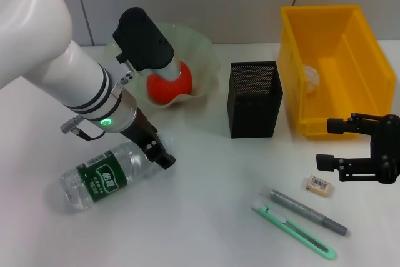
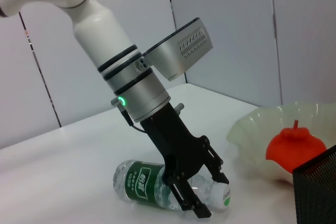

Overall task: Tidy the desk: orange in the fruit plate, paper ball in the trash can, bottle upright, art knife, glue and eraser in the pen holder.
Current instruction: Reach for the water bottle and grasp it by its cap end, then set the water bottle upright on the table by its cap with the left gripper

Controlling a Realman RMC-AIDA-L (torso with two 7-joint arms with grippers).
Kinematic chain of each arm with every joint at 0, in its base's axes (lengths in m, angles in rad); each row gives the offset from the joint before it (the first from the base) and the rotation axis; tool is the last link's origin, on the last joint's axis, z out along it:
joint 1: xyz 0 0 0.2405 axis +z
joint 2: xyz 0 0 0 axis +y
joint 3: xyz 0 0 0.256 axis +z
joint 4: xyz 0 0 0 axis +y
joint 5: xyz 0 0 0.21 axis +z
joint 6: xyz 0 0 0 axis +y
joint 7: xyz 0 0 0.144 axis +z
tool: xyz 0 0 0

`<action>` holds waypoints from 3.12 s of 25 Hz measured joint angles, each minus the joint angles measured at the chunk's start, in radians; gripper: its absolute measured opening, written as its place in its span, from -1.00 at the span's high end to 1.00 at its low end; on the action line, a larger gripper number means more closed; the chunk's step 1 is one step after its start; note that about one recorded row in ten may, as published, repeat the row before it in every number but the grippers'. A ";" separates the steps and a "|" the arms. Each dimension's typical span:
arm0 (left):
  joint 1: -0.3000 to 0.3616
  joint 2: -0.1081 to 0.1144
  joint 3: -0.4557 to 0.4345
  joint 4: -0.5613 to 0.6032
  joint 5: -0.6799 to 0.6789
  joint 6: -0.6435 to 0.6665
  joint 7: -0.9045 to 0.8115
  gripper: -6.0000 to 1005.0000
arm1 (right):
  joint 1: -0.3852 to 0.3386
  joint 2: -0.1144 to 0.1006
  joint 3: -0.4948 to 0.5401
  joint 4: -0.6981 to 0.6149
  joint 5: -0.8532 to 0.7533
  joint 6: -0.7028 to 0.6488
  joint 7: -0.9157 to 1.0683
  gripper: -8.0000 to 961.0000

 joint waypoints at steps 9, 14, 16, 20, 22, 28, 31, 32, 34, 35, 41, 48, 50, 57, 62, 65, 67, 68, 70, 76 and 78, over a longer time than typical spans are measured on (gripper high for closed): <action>0.005 0.000 0.009 0.007 0.001 -0.003 0.010 -0.27 | -0.003 0.000 0.000 0.020 0.004 0.010 0.000 -0.75; 0.018 0.000 0.011 0.014 -0.003 -0.005 0.010 0.06 | -0.003 0.000 0.000 0.025 0.005 0.010 0.000 -0.75; 0.041 0.001 0.011 0.041 -0.008 -0.009 0.013 0.07 | -0.001 0.000 0.000 0.030 0.005 0.010 0.000 -0.75; 0.094 0.006 0.010 0.124 -0.039 -0.005 0.022 0.10 | 0.001 0.000 0.000 0.038 0.006 0.012 -0.005 -0.75; 0.131 0.008 0.003 0.188 -0.052 0.009 0.023 0.10 | 0.001 0.000 0.001 0.038 0.006 0.016 -0.006 -0.75; 0.271 0.010 -0.053 0.401 -0.089 0.059 0.024 0.10 | 0.023 0.002 0.002 0.049 0.009 0.025 -0.019 -0.75; 0.374 0.011 -0.131 0.507 -0.183 0.065 0.040 0.10 | 0.034 0.001 0.001 0.068 0.014 0.033 -0.033 -0.75; 0.374 0.011 -0.131 0.507 -0.183 0.065 0.040 0.10 | 0.039 0.001 0.001 0.077 0.016 0.036 -0.039 -0.75; 0.439 0.011 -0.200 0.552 -0.281 0.065 0.082 0.10 | 0.048 0.000 0.001 0.089 0.021 0.043 -0.050 -0.75; 0.465 0.011 -0.236 0.563 -0.334 0.065 0.104 0.10 | 0.051 -0.001 0.001 0.092 0.022 0.046 -0.054 -0.75; 0.546 0.012 -0.316 0.564 -0.471 0.060 0.184 0.11 | 0.066 0.000 0.001 0.095 0.023 0.053 -0.056 -0.75; 0.632 0.009 -0.315 0.509 -0.691 -0.013 0.357 0.11 | 0.066 0.000 0.002 0.095 0.030 0.053 -0.053 -0.75; 0.632 0.009 -0.315 0.509 -0.691 -0.013 0.357 0.10 | 0.066 0.000 0.001 0.095 0.030 0.053 -0.053 -0.75; 0.640 0.011 -0.325 0.356 -0.872 -0.070 0.551 0.05 | 0.066 0.000 0.002 0.090 0.030 0.048 -0.038 -0.75; 0.632 0.011 -0.333 0.270 -0.989 -0.081 0.679 0.02 | 0.066 -0.001 -0.001 0.088 0.030 0.047 -0.030 -0.75; 0.632 0.010 -0.333 0.236 -1.045 -0.081 0.757 0.00 | 0.066 -0.001 -0.001 0.086 0.030 0.046 -0.027 -0.75; 0.635 0.010 -0.332 0.213 -1.080 -0.076 0.806 -0.01 | 0.066 -0.001 0.000 0.083 0.030 0.045 -0.026 -0.75; 0.635 0.011 -0.331 0.189 -1.093 -0.069 0.837 -0.02 | 0.066 -0.002 0.001 0.080 0.030 0.043 -0.025 -0.75; 0.633 0.011 -0.331 0.175 -1.097 -0.062 0.855 -0.03 | 0.066 -0.002 0.001 0.080 0.030 0.043 -0.024 -0.75; 0.637 0.008 -0.323 0.155 -1.113 -0.049 0.901 -0.07 | 0.069 -0.002 -0.004 0.066 0.031 0.041 -0.012 -0.75; 0.640 0.008 -0.321 0.152 -1.122 -0.049 0.903 -0.08 | 0.071 -0.001 -0.010 0.057 0.031 0.043 -0.007 -0.75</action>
